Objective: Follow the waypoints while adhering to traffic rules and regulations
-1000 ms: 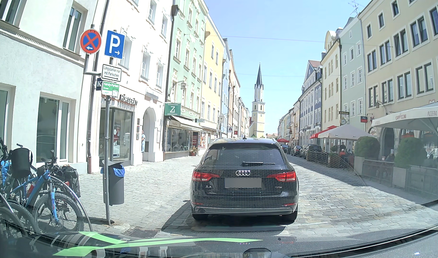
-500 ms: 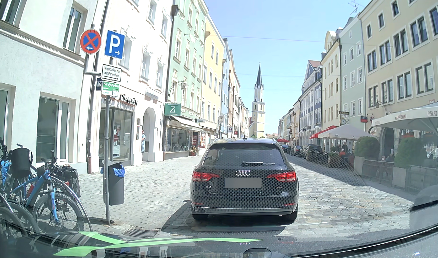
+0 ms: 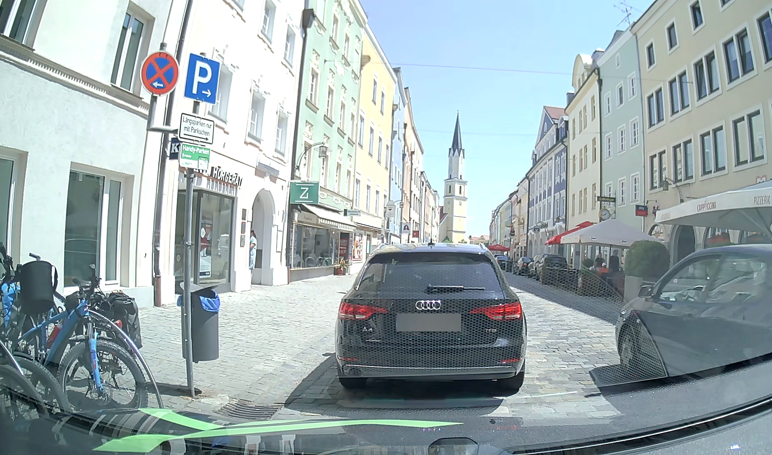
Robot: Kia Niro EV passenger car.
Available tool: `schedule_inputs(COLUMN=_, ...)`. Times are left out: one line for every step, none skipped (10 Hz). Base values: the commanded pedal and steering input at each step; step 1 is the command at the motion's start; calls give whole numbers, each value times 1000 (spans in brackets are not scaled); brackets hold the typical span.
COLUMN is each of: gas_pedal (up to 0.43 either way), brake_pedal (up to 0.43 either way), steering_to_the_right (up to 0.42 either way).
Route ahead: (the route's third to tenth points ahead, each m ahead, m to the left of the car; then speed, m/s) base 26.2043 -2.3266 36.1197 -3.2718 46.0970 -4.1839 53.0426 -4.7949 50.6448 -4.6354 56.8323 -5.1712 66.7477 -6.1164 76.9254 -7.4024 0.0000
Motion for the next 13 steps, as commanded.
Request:
schedule_inputs(gas_pedal=0, brake_pedal=280, steering_to_the_right=384)
schedule_inputs(gas_pedal=0, brake_pedal=280, steering_to_the_right=384)
schedule_inputs(gas_pedal=0, brake_pedal=280, steering_to_the_right=384)
schedule_inputs(gas_pedal=0, brake_pedal=280, steering_to_the_right=384)
schedule_inputs(gas_pedal=0, brake_pedal=280, steering_to_the_right=384)
schedule_inputs(gas_pedal=0, brake_pedal=280, steering_to_the_right=384)
schedule_inputs(gas_pedal=0, brake_pedal=280, steering_to_the_right=384)
schedule_inputs(gas_pedal=0, brake_pedal=280, steering_to_the_right=384)
schedule_inputs(gas_pedal=0, brake_pedal=280, steering_to_the_right=384)
schedule_inputs(gas_pedal=0, brake_pedal=280, steering_to_the_right=384)
schedule_inputs(gas_pedal=0, brake_pedal=280, steering_to_the_right=384)
schedule_inputs(gas_pedal=0, brake_pedal=280, steering_to_the_right=384)
schedule_inputs(gas_pedal=0, brake_pedal=280, steering_to_the_right=384)
